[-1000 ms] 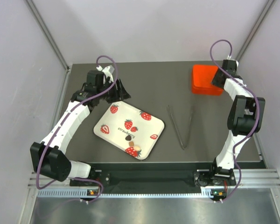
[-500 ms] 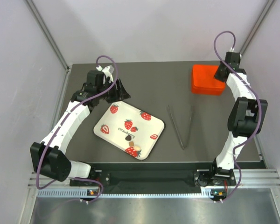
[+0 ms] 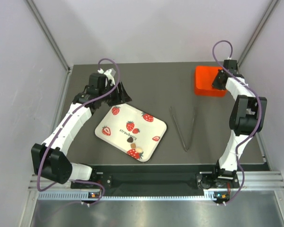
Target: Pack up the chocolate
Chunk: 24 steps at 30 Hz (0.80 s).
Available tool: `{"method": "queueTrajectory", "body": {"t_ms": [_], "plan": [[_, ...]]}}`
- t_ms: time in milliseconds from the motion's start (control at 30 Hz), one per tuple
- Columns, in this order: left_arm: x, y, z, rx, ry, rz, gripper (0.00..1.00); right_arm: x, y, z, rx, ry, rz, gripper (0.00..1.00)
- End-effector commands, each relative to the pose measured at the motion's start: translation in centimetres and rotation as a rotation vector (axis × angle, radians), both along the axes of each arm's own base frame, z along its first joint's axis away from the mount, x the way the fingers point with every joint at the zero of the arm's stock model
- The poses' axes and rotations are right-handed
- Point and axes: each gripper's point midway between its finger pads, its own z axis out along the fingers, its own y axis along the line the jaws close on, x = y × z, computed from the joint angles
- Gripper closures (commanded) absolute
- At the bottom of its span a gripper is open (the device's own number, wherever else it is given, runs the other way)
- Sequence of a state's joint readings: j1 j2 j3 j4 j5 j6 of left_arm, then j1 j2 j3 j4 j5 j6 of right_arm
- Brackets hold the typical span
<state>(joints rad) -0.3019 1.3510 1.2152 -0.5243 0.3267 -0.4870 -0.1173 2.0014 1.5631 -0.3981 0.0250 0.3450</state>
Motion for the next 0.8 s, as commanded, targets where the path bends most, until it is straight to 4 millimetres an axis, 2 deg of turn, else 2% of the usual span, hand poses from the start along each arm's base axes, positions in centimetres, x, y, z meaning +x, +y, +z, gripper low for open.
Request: {"method": "queueTrajectory", "body": {"t_ms": [0,67,167,300,367,400,433,600,667,733,767], "plan": [[0.3,0.0,0.8,0.003,-0.051,-0.002,0.4,-2.5,0.0,-2.0,0.008,0.091,-0.012,0.93],[0.2,0.1,0.8,0.003,-0.051,0.0,0.4,-2.0,-0.1,-1.5,0.009,0.068,-0.013,0.92],[0.3,0.1,0.8,0.004,-0.05,0.006,0.4,-0.8,0.2,0.5,0.002,0.005,0.022,0.9],[0.2,-0.1,0.9,-0.003,-0.05,-0.005,0.4,1.6,1.4,5.3,0.031,-0.147,0.101,0.9],[0.2,-0.2,1.1,-0.011,-0.052,-0.007,0.4,3.6,1.9,7.8,0.057,-0.244,0.126,0.94],[0.3,-0.2,1.3,-0.014,-0.059,-0.006,0.4,4.6,2.2,7.6,0.081,-0.265,0.144,0.97],[0.3,-0.2,1.4,-0.016,-0.061,-0.005,0.4,5.4,3.3,8.5,0.132,-0.308,0.19,1.0],[0.2,-0.3,1.4,-0.022,-0.062,-0.007,0.4,10.3,4.6,11.0,0.344,-0.566,0.217,1.0],[0.2,-0.3,1.2,-0.021,-0.055,-0.01,0.4,11.0,5.1,10.8,0.442,-0.639,0.24,1.0],[0.2,-0.3,0.8,-0.014,-0.052,-0.012,0.4,12.5,5.4,9.6,0.57,-0.687,0.226,1.0],[0.1,-0.3,0.7,-0.012,-0.05,-0.013,0.4,13.2,5.5,6.4,0.671,-0.637,0.169,1.0]]}}
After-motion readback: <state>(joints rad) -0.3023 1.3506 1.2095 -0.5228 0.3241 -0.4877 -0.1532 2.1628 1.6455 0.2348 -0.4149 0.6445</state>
